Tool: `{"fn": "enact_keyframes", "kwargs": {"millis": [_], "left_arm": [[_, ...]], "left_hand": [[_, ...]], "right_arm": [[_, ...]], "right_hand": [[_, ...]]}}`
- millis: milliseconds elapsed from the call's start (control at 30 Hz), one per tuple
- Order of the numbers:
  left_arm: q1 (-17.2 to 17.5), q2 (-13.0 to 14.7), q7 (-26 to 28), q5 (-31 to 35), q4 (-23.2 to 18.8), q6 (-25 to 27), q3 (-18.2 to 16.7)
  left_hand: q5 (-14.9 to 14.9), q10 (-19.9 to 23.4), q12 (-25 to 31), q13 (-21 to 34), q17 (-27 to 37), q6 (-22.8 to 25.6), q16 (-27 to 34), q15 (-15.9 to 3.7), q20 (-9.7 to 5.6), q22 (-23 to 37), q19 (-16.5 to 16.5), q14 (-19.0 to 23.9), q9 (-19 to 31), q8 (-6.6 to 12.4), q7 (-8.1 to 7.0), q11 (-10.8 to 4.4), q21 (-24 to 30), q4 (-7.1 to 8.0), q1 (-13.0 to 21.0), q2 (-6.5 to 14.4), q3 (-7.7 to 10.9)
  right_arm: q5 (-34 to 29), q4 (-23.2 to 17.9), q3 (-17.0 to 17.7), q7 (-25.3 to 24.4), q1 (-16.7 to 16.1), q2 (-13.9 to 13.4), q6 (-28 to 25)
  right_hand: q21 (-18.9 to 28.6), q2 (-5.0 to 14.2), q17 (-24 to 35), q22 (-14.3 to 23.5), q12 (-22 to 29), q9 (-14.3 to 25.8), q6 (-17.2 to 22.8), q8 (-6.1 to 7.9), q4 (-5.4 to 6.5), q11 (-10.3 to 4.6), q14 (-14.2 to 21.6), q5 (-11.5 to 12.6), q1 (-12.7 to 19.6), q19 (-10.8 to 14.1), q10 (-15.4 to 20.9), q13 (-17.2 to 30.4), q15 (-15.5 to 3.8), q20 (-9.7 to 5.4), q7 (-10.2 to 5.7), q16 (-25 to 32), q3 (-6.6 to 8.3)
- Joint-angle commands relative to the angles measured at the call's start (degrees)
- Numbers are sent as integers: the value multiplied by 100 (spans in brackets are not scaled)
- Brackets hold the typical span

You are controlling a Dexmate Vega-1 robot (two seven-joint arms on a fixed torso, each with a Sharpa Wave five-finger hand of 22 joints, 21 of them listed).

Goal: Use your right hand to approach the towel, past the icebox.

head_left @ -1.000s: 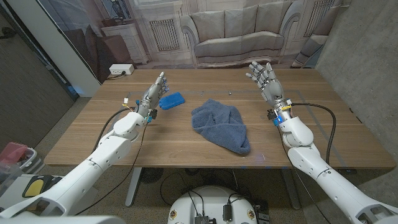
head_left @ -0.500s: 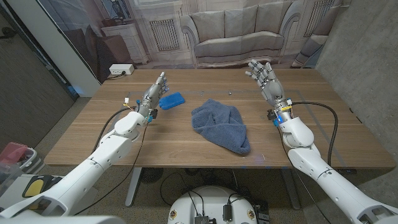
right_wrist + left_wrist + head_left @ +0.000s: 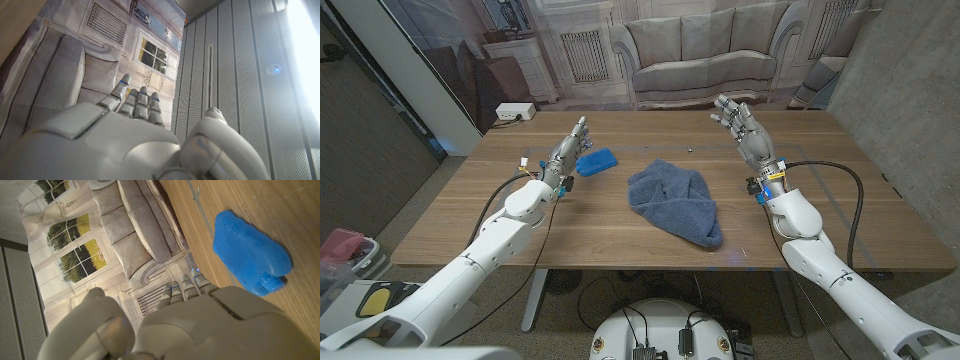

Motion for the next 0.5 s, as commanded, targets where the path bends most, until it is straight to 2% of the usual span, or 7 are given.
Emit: {"fn": "enact_keyframes", "kwargs": {"millis": [33, 500], "left_arm": [[88, 13, 16, -35, -17, -49, -50], [75, 4, -121, -98, 47, -122, -49]], "left_hand": [[-10, 41, -2, 20, 19, 43, 13, 3, -143, 32, 36, 8, 25, 8, 33, -14, -3, -30, 2, 40, -15], [-29, 106, 12, 20, 22, 112, 29, 0, -146, 35, 114, 80, 25, 21, 37, -11, -21, -32, -12, 14, -57]], "right_arm": [[-713, -42, 11, -399, 41, 7, 153], [-1650, -27, 157, -999, 30, 92, 328]], "right_hand": [[-18, -7, 29, 21, 57, 33, 39, 26, -21, -10, 42, 24, 15, 28, 63, 1, 17, -99, 3, -2, 9], [-50, -11, 31, 22, 62, 34, 85, 32, -26, -35, 56, 35, 9, 56, 88, 2, -2, -106, 21, -5, -4]]}}
